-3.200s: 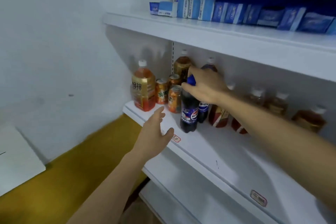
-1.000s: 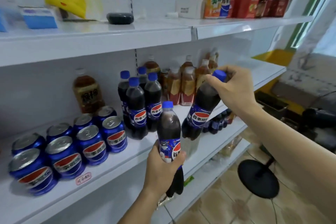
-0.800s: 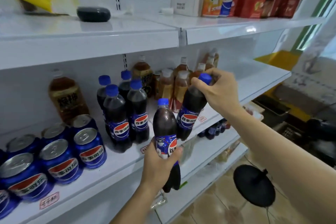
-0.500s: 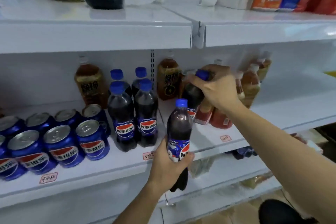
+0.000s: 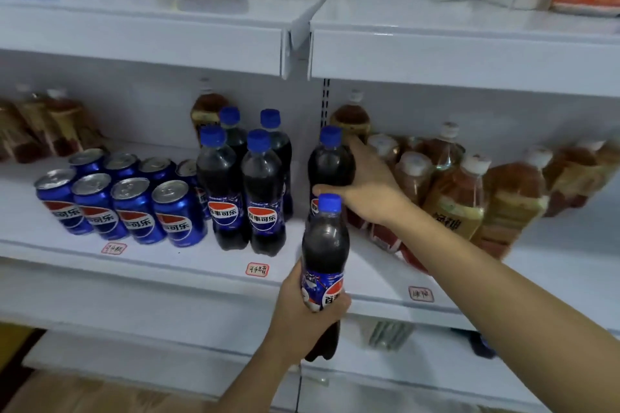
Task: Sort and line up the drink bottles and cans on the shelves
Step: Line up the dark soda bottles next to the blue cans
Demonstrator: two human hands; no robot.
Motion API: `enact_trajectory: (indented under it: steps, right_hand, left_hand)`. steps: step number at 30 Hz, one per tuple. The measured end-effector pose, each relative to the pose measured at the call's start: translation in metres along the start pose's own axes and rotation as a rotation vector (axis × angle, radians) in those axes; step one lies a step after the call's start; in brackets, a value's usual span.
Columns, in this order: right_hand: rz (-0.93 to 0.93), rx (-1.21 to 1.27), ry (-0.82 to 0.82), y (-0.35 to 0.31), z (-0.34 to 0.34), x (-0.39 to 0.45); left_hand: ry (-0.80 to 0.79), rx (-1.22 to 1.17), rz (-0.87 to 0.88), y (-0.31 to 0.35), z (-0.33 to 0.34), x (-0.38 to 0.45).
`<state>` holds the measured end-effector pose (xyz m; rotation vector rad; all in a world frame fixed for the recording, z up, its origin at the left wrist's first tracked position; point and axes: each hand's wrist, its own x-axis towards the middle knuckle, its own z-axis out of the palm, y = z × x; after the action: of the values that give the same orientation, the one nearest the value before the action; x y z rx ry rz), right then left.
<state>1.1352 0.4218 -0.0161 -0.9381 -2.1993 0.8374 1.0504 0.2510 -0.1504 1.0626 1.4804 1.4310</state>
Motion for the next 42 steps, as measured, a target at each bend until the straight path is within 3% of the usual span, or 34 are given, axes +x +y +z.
enact_trajectory:
  steps: [11,18,26,38,42]
  right_hand:
    - [0.189,0.009,-0.116,0.05,0.049,-0.025]
    - [0.097,0.131,-0.174,0.047,0.058,-0.006]
    - [0.13,0.276,-0.198,0.067,0.066,0.005]
    - [0.186,0.323,-0.167,0.065,0.068,-0.003]
    - [0.205,0.407,-0.013,0.064,0.066,-0.034]
  left_hand:
    - [0.006,0.038,-0.012,-0.007,-0.002,-0.012]
    - [-0.026,0.052,-0.013,-0.006,-0.013,-0.015]
    - [-0.053,0.081,-0.055,-0.006,-0.017,-0.012]
    - [-0.055,0.051,-0.042,0.005,-0.009,-0.009]
    - [-0.034,0.01,-0.011,0.006,-0.011,-0.007]
